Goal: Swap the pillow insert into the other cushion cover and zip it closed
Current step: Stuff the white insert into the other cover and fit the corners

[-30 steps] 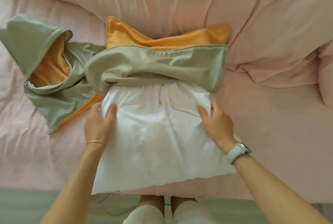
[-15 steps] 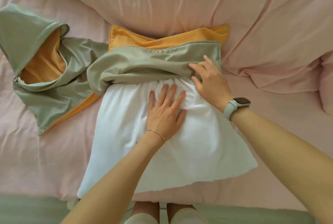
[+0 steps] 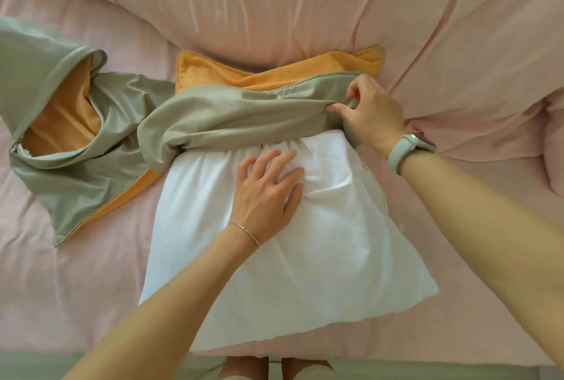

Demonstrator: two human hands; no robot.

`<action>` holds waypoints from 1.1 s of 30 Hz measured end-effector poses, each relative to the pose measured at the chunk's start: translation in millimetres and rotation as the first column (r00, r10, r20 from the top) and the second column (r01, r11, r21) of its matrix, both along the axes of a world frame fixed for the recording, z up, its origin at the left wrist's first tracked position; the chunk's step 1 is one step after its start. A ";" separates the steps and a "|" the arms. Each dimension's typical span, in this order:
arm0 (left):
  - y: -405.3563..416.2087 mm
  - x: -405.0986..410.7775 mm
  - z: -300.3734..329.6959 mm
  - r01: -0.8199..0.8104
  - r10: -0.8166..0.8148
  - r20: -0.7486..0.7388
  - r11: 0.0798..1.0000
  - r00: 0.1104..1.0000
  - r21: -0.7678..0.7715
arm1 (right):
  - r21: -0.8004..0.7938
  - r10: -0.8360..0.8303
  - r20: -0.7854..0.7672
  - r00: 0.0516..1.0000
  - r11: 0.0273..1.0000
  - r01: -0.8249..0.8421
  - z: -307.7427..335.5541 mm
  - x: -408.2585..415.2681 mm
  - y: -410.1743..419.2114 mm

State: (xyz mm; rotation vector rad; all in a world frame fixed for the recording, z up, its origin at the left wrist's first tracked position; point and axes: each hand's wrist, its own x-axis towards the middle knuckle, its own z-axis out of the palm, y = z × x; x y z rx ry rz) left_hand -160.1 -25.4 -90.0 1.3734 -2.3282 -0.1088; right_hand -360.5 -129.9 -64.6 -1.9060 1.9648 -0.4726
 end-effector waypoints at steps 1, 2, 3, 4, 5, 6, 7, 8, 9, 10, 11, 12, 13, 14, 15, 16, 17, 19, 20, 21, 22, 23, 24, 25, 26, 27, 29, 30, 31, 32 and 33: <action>-9.6 -1.3 2.6 0.025 -0.026 -0.016 0.998 1.000 -0.055 | -0.028 -0.044 -0.033 0.998 0.999 0.043 -0.5 0.8 5.4; -21.0 -2.9 3.5 0.051 -0.053 -0.011 0.995 0.999 -0.089 | -0.077 -0.058 -0.063 0.996 0.996 0.053 -1.7 2.6 13.1; -33.6 -4.8 2.0 0.071 -0.070 0.012 0.992 0.997 -0.105 | -0.133 -0.066 -0.056 0.996 0.989 0.058 -2.9 5.6 23.3; -46.3 -6.6 0.1 0.078 -0.073 0.048 0.991 0.996 -0.105 | -0.175 -0.079 -0.008 0.997 0.982 0.076 -4.4 9.2 34.5; -58.2 -7.9 -1.9 0.077 -0.069 0.087 0.992 0.994 -0.098 | -0.200 -0.097 0.065 0.993 0.974 0.108 -5.6 12.5 45.8; -68.6 -9.0 -3.5 0.077 -0.066 0.118 0.993 0.991 -0.087 | -0.205 -0.120 0.141 0.983 0.968 0.147 -6.5 15.1 56.9; -77.9 -9.2 -5.1 0.079 -0.068 0.139 0.994 0.988 -0.075 | -0.204 -0.124 0.191 0.974 0.965 0.163 -8.9 16.8 68.1; -85.0 -9.0 -5.1 0.082 -0.072 0.149 0.995 0.986 -0.063 | -0.213 -0.104 0.200 0.974 0.966 0.147 -13.4 18.5 79.3; -91.3 -8.7 -4.0 0.095 -0.088 0.151 0.995 0.985 -0.040 | -0.217 -0.075 0.181 0.981 0.969 0.115 -18.3 20.5 90.6; -96.8 -8.4 -0.8 0.123 -0.123 0.146 0.992 0.982 0.007 | -0.207 -0.046 0.163 0.985 0.975 0.080 -23.2 22.7 100.9; -102.6 -8.6 4.5 0.156 -0.162 0.134 0.986 0.978 0.059 | -0.182 -0.011 0.157 0.988 0.982 0.039 -27.8 24.6 108.7; -108.5 -8.9 10.0 0.172 -0.187 0.119 0.977 0.975 0.124 | -0.162 0.034 0.160 0.987 0.987 -0.007 -32.7 26.5 114.6; -113.9 -9.6 16.5 0.161 -0.184 0.097 0.965 0.978 0.206 | -0.142 0.085 0.168 0.982 0.988 -0.061 -36.3 29.0 118.5; -119.2 -9.9 23.4 0.121 -0.152 0.081 0.944 0.985 0.306 | -0.121 0.141 0.181 0.973 0.985 -0.120 -39.4 32.2 120.3; -123.4 -10.0 29.2 0.074 -0.105 0.060 0.918 0.993 0.390 | -0.093 0.195 0.191 0.962 0.979 -0.180 -39.9 36.6 120.1; -126.3 -10.4 33.8 0.046 -0.051 -0.001 0.890 0.999 0.453 | -0.065 0.242 0.186 0.952 0.970 -0.234 -39.5 42.7 117.8; -127.3 -13.1 38.0 0.036 0.006 -0.082 0.864 0.997 0.502 | -0.017 0.278 0.182 0.943 0.960 -0.279 -38.5 50.3 112.0; -123.2 -25.2 46.7 0.040 0.077 -0.180 0.821 0.981 0.570 | 0.079 0.294 0.165 0.941 0.948 -0.310 -37.5 69.6 92.6; -118.6 -32.1 48.7 0.058 0.084 -0.204 0.794 0.975 0.605 | 0.090 0.286 0.133 0.949 0.950 -0.299 -38.0 79.0 81.5; -113.4 -38.3 49.5 0.078 0.083 -0.216 0.764 0.973 0.640 | 0.082 0.244 0.102 0.964 0.964 -0.252 -42.2 86.0 71.3; -108.3 -42.4 48.8 0.091 0.082 -0.222 0.737 0.972 0.670 | 0.116 0.203 0.085 0.975 0.970 -0.212 -44.6 88.4 63.6; -105.5 -43.4 47.0 0.088 0.101 -0.227 0.717 0.969 0.692 | 0.159 0.200 0.052 0.979 0.966 -0.205 -45.1 86.5 61.4; -105.8 -42.0 44.4 0.066 0.147 -0.233 0.698 0.961 0.713 | 0.161 0.218 0.034 0.975 0.962 -0.221 -49.5 81.9 65.5; -107.7 -39.5 41.4 0.038 0.200 -0.235 0.679 0.951 0.733 | 0.132 0.235 0.040 0.971 0.962 -0.238 -55.9 74.8 75.5; -109.5 -37.5 39.2 0.014 0.239 -0.233 0.668 0.943 0.744 | 0.097 0.253 0.073 0.965 0.961 -0.259 -57.1 63.6 90.6; -110.5 -36.8 36.7 -0.003 0.252 -0.222 0.667 0.942 0.745 | 0.058 0.253 0.135 0.958 0.963 -0.262 -53.9 50.4 106.0; -108.2 -40.1 30.4 -0.047 0.240 -0.170 0.695 0.956 0.718 | -0.055 0.089 0.298 0.950 0.996 -0.076 -45.5 25.1 131.0; -104.7 -42.6 27.9 -0.080 0.230 -0.137 0.735 0.963 0.673 | -0.087 -0.036 0.344 0.938 0.994 0.070 -41.2 13.7 137.0; -100.0 -44.2 26.0 -0.108 0.211 -0.107 0.798 0.971 0.593 | -0.075 -0.170 0.343 0.924 0.975 0.208 -41.4 3.8 137.7; -95.2 -44.3 25.2 -0.108 0.164 -0.082 0.881 0.983 0.461 | 0.019 -0.295 0.338 0.894 0.952 0.307 -42.1 -4.2 134.7; -91.0 -43.3 24.2 -0.056 0.074 -0.049 0.953 0.996 0.298 | 0.187 -0.396 0.340 0.853 0.917 0.352 -42.9 -9.1 129.9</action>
